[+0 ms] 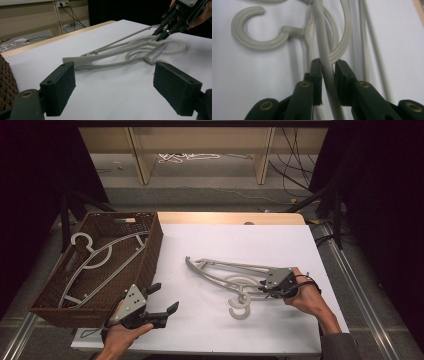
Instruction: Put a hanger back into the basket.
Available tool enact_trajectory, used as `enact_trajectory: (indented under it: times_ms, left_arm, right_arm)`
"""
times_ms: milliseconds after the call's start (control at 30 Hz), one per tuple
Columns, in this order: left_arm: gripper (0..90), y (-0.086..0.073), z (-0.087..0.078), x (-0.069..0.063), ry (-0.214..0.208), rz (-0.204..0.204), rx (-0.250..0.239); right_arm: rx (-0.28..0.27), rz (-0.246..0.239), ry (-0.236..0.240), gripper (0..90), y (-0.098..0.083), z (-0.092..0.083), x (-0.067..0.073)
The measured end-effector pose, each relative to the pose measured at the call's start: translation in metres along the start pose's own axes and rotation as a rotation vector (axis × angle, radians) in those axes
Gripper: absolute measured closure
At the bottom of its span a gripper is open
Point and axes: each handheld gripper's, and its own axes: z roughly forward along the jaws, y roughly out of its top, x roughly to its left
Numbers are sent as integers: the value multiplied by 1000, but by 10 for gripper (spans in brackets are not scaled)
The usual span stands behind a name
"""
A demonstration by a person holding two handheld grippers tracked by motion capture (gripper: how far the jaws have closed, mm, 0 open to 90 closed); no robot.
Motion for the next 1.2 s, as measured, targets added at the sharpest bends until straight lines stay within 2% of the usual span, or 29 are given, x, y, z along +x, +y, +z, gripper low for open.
enact_trajectory:
  times_ms: [233, 267, 333, 367, 433, 467, 500, 567, 600, 667, 700, 767, 900, 967, 1000, 1167, 1200]
  left_arm:
    - [182, 1, 1, 0, 10, 17, 2]
    - [182, 2, 2, -1, 13, 16, -2]
    - [185, 3, 3, -1, 14, 18, 0]
    - [187, 6, 5, 0, 16, 59, -11]
    - [190, 8, 8, -2, 21, 89, -7]
    - [190, 10, 9, -4, 22, 99, -2]
    - [190, 11, 10, -4, 21, 107, -2]
    - [191, 16, 13, -7, 16, 122, -1]
    - [191, 17, 14, -8, 18, 126, -4]
    - [196, 20, 18, -11, 14, 145, 17]
    - [197, 22, 20, -12, 13, 158, 19]
    - [203, 24, 25, -12, 9, 187, 17]
    - [213, 30, 37, -13, -2, 211, 42]
    - [212, 32, 44, -14, -10, 219, 50]
    - [212, 34, 48, -16, -16, 233, 56]
    - [226, 40, 65, -24, -50, 296, 94]
    - [233, 41, 70, -27, -69, 307, 102]
  right_arm:
    - [-20, -60, -41, 823, 2, -10, -3]
    - [-25, -58, -58, 823, 2, -12, -3]
    - [-32, -61, -59, 823, 4, -16, -2]
    - [-36, -61, -58, 823, 5, -17, -1]
    - [-49, -78, -61, 823, 7, -18, -3]
    - [-54, -85, -62, 823, 9, -19, -2]
    - [-58, -73, -56, 823, 10, -19, 0]
    - [-55, -96, -54, 823, 12, -20, 1]
    - [-61, -80, -48, 823, 13, -20, 4]
    - [-65, -102, -48, 823, 14, -20, 5]
    - [-70, -88, -40, 823, 15, -21, 7]
    - [-72, -102, -41, 823, 17, -22, 9]
    - [-81, -122, -33, 823, 22, -23, 14]
    - [-85, -120, -19, 823, 24, -23, 17]
    - [-85, -133, -27, 823, 24, -23, 18]
    - [-94, -151, -3, 823, 30, -22, 24]
    - [-92, -153, -3, 823, 31, -22, 25]
